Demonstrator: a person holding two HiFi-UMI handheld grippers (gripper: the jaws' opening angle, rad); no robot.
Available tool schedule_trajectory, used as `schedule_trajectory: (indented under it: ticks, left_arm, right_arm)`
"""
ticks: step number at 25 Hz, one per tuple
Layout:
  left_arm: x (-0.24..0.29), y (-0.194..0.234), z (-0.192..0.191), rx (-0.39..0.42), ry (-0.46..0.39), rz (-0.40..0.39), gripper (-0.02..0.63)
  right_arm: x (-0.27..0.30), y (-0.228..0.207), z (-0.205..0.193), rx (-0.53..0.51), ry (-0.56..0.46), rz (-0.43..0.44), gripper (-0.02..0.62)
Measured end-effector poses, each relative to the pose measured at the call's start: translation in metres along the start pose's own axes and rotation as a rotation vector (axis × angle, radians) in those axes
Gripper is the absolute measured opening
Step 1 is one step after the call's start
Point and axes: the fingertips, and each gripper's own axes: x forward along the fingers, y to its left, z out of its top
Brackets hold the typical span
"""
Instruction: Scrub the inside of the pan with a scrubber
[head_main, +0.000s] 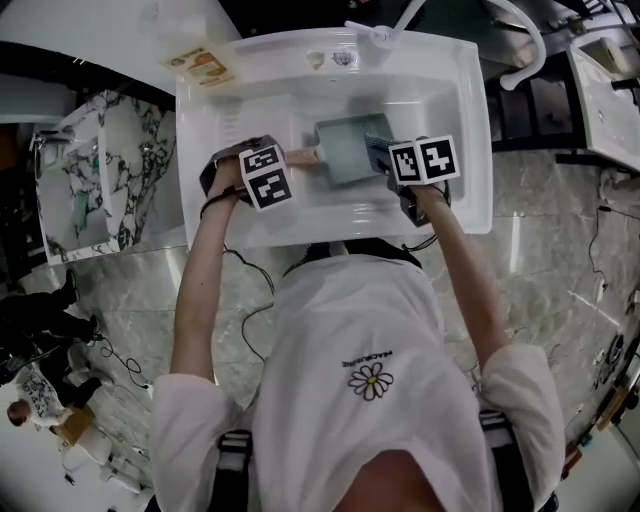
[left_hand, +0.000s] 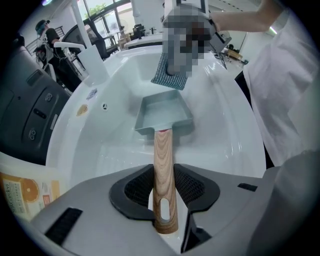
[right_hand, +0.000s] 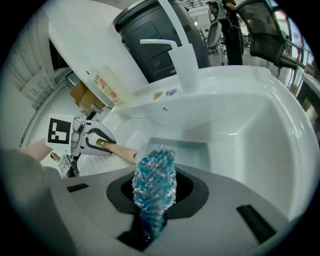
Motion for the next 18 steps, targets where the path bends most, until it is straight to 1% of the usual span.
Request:
schedule_trajectory:
  ticks: [3, 7, 11, 15, 18]
  left_arm:
    - [0.005, -0.002, 0.005, -0.013, -0.001, 0.000, 0.138]
    - [0.009, 0.000, 0.007, -0.014, 0.004, 0.015, 0.138]
    - [0.009, 0.000, 0.006, -0.016, 0.003, 0.022, 0.143]
    - [0.009, 0.001, 0.006, -0.064, -0.004, 0.022, 0.149]
    - [0.001, 0.003, 0.006, -0.099, -0.030, 0.015, 0.190]
  right_arm:
    - [-0.005, -0.001, -0.009, 0.005, -0.011, -0.026, 0.063]
    - [-0.004, 0.002, -0.020, 0.065, -0.030, -0.020, 0.063]
    - [-0.003, 0.005, -0.027, 0.082, -0.029, -0.015, 0.063]
    - [-0.006, 0.005, -0.028, 0.086, -0.034, -0.017, 0.063]
    - [-0.009, 0.007, -0.022, 0.085, -0.051, -0.015, 0.063]
